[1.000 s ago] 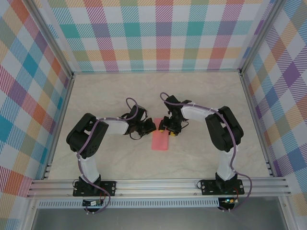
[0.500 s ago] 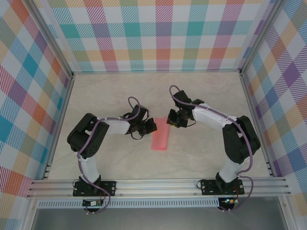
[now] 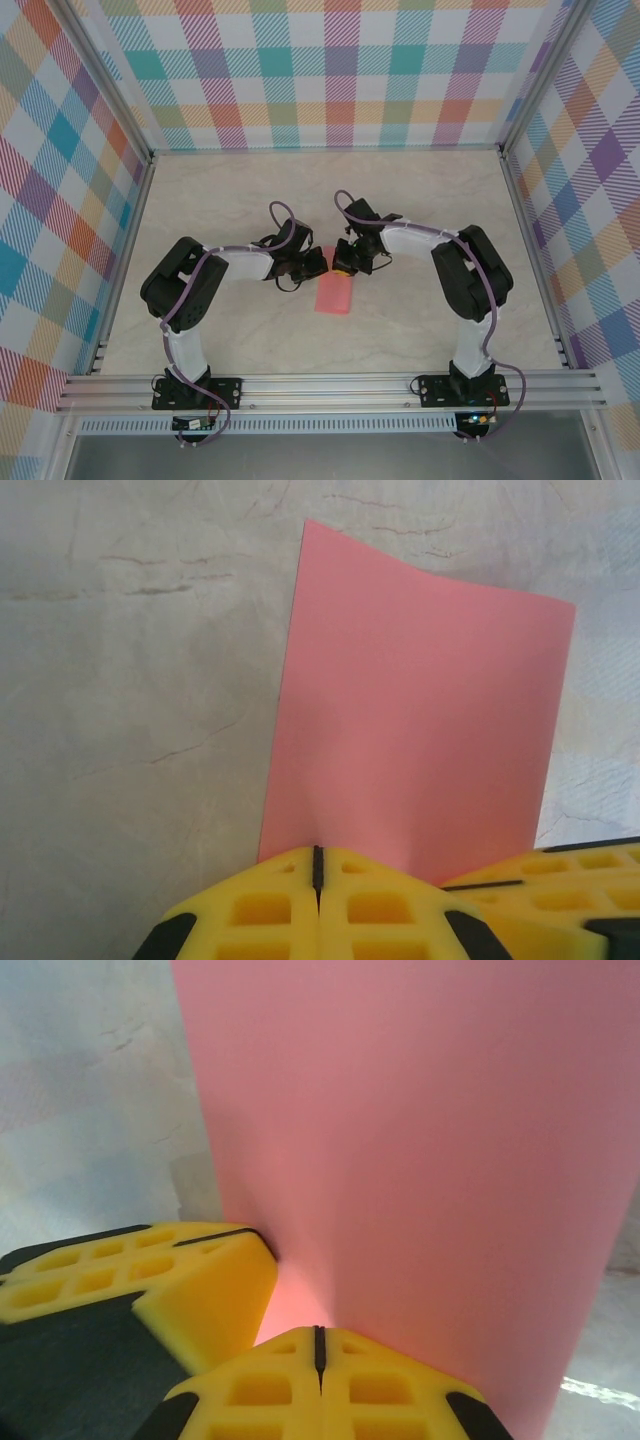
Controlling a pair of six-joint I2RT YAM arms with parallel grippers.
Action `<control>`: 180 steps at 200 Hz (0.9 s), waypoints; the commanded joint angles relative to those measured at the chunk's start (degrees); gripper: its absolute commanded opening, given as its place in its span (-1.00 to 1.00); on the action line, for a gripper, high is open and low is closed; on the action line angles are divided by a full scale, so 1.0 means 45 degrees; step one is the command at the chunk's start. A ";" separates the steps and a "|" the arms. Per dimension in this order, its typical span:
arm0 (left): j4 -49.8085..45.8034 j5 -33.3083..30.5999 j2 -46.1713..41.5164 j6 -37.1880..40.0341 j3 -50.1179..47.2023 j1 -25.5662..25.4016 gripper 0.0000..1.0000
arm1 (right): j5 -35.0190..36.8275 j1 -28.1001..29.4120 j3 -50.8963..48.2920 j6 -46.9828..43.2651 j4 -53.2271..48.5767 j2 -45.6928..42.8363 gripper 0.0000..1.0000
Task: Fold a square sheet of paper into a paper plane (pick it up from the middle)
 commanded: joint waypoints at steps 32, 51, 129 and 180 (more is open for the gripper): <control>-0.3450 -0.1802 0.1842 0.0064 -0.1093 -0.0293 -1.00 | 0.0133 -0.0001 0.0003 -0.0660 -0.0162 0.0315 -1.00; -0.3489 -0.1974 0.1900 0.0075 -0.1231 -0.0293 -1.00 | 0.0221 -0.0093 -0.0362 -0.0980 -0.0043 0.0144 -1.00; -0.3138 -0.2364 0.2217 0.0172 -0.1873 -0.0292 -1.00 | -0.0006 -0.1187 -0.3259 -0.3120 0.1507 -0.1898 -1.00; -0.2923 -0.2238 0.2257 0.0275 -0.1975 -0.0293 -1.00 | -0.0198 -0.2216 -0.4348 -0.3538 0.1502 -0.3882 -1.00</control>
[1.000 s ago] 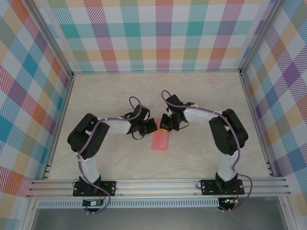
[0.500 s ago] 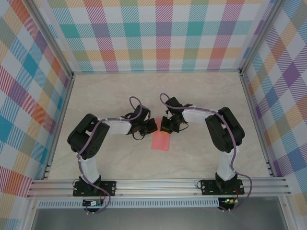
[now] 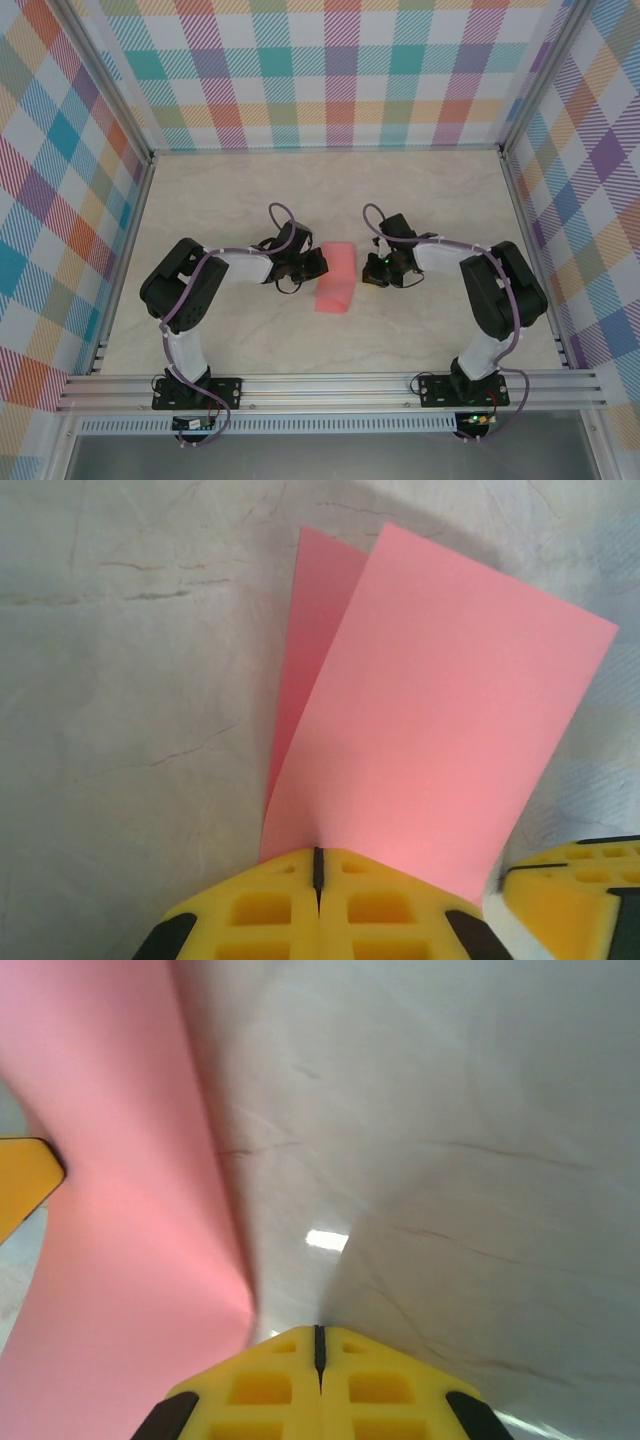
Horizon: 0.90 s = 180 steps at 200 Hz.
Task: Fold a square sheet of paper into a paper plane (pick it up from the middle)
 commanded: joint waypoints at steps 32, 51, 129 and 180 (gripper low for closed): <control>-0.3888 -0.2014 0.2194 0.0349 -0.1294 -0.0215 -1.00 | -0.1333 -0.0096 0.0447 -0.0132 0.0913 -0.1336 -1.00; -0.3910 -0.2028 0.2195 0.0325 -0.1304 -0.0215 -1.00 | -0.1689 0.0194 0.1099 0.0067 0.1224 -0.0416 -1.00; -0.4234 -0.2131 0.2123 0.0325 -0.1424 -0.0215 -1.00 | -0.2342 0.0541 0.2327 -0.0656 0.1471 0.2144 -1.00; -0.4458 -0.2321 0.2096 0.0531 -0.1514 -0.0210 -1.00 | -0.1790 -0.0694 0.0488 -0.1039 0.1608 0.1449 -1.00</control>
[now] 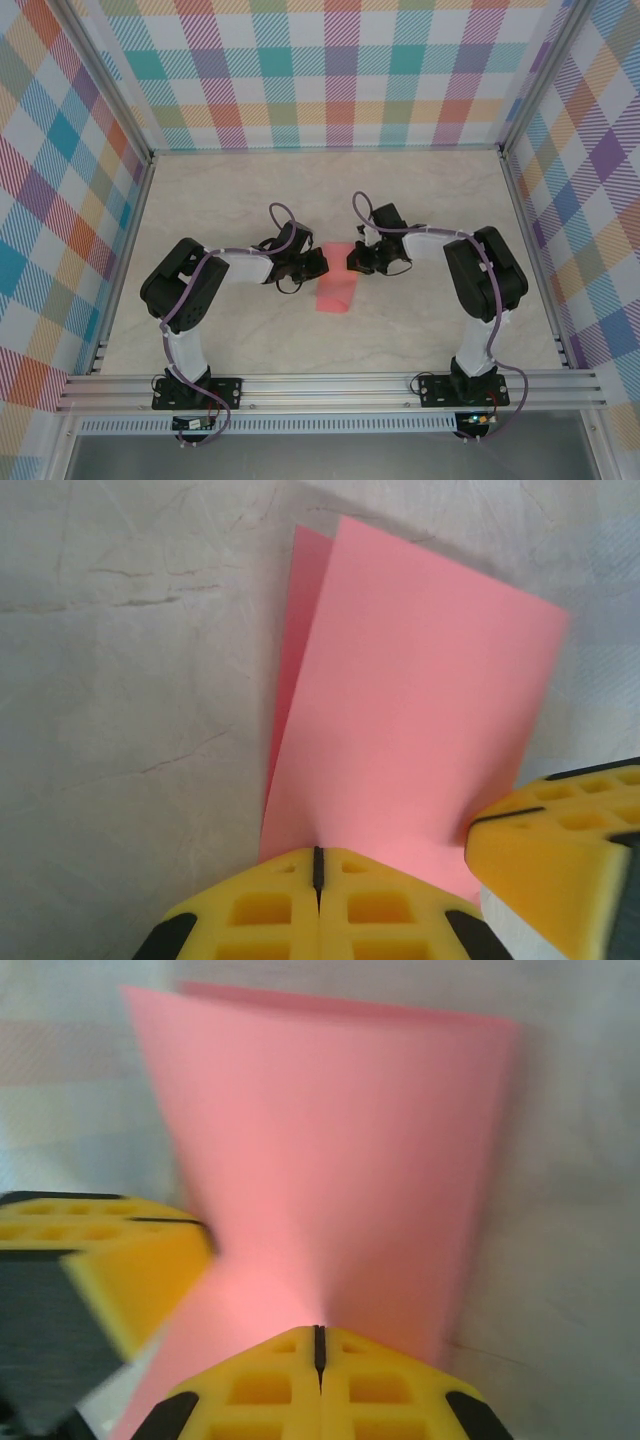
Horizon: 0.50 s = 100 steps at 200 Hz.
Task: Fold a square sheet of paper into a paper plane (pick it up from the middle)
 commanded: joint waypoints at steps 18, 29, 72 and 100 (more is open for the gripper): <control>-0.4559 -0.2239 0.2103 0.0524 -0.1511 -0.0196 -1.00 | 0.0519 -0.0974 -0.1222 -0.0482 -0.0119 -0.1094 -1.00; -0.4559 -0.2219 0.2085 0.0548 -0.1480 -0.0196 -1.00 | 0.0648 -0.1037 -0.1173 -0.0425 -0.0188 -0.1449 -1.00; -0.4626 -0.2136 0.1973 0.0576 -0.1313 -0.0196 -1.00 | -0.0015 -0.0346 -0.0016 -0.0011 0.0084 -0.1601 -1.00; -0.4751 -0.2151 0.1924 0.0568 -0.1207 -0.0196 -1.00 | 0.0056 0.0209 0.1074 0.0073 -0.0092 -0.0179 -1.00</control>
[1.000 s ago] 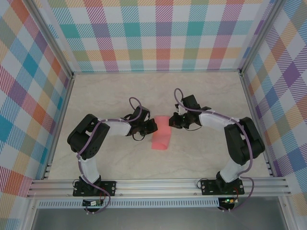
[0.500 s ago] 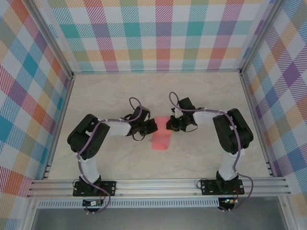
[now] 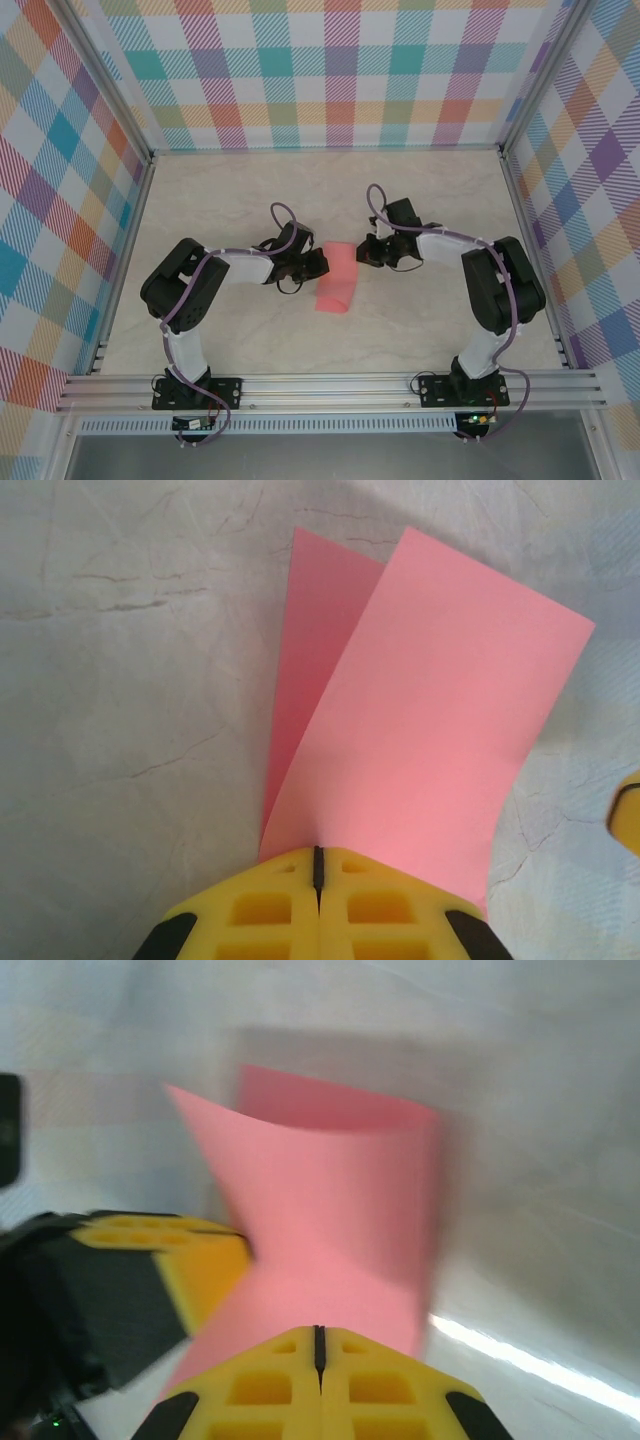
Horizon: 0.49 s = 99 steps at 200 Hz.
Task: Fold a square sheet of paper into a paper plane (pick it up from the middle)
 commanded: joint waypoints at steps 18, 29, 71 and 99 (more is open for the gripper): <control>-0.4846 -0.2053 0.1901 0.0320 -0.1204 -0.0137 -1.00 | -0.0123 0.0434 0.1215 0.0173 -0.0084 0.1705 -1.00; -0.4899 -0.2072 0.1916 0.0294 -0.1202 -0.0137 -1.00 | 0.0005 0.0417 0.1398 0.0078 -0.0235 0.1973 -1.00; -0.5372 -0.2343 0.1916 0.0077 -0.1304 -0.0130 -1.00 | 0.0540 -0.0305 0.1134 -0.0139 -0.0258 0.2380 -1.00; -0.5511 -0.2328 0.1993 -0.0020 -0.1559 -0.0128 -1.00 | 0.0709 -0.1322 0.0672 -0.0047 0.0146 0.2254 -1.00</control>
